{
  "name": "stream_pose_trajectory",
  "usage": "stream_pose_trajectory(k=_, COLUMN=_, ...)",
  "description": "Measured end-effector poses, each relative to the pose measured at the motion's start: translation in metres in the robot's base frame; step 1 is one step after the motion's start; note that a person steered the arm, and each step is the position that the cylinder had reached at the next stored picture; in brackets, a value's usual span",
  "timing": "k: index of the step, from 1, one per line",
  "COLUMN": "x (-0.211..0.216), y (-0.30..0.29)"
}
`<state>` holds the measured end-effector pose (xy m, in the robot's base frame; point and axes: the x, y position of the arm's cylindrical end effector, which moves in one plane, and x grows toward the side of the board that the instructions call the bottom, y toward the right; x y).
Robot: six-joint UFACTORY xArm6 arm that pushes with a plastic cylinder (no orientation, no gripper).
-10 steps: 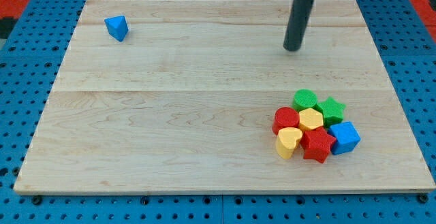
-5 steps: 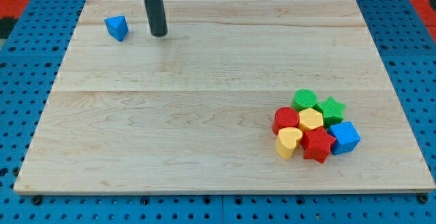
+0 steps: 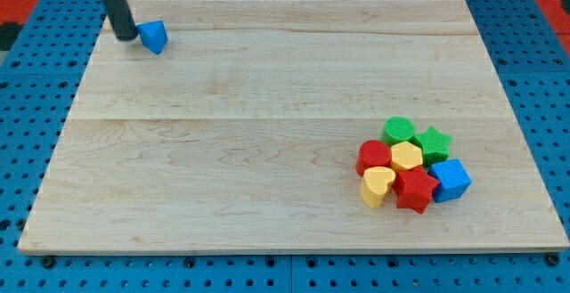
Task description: Slide blue triangle towards group of blocks
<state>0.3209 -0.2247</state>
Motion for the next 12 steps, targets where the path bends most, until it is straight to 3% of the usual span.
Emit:
stream_pose_trajectory(k=1, x=0.031, y=0.055)
stream_pose_trajectory(k=2, x=0.025, y=-0.019)
stream_pose_trajectory(k=3, x=-0.026, y=-0.010)
stream_pose_trajectory(k=4, x=-0.039, y=0.043)
stream_pose_trajectory(k=5, x=0.000, y=0.146)
stream_pose_trajectory(k=6, x=-0.018, y=0.152)
stream_pose_trajectory(k=7, x=-0.028, y=0.202)
stream_pose_trajectory(k=8, x=0.027, y=0.274)
stream_pose_trajectory(k=9, x=-0.022, y=0.257)
stream_pose_trajectory(k=10, x=-0.035, y=0.305)
stream_pose_trajectory(k=11, x=0.063, y=0.335)
stream_pose_trajectory(k=12, x=0.102, y=0.329)
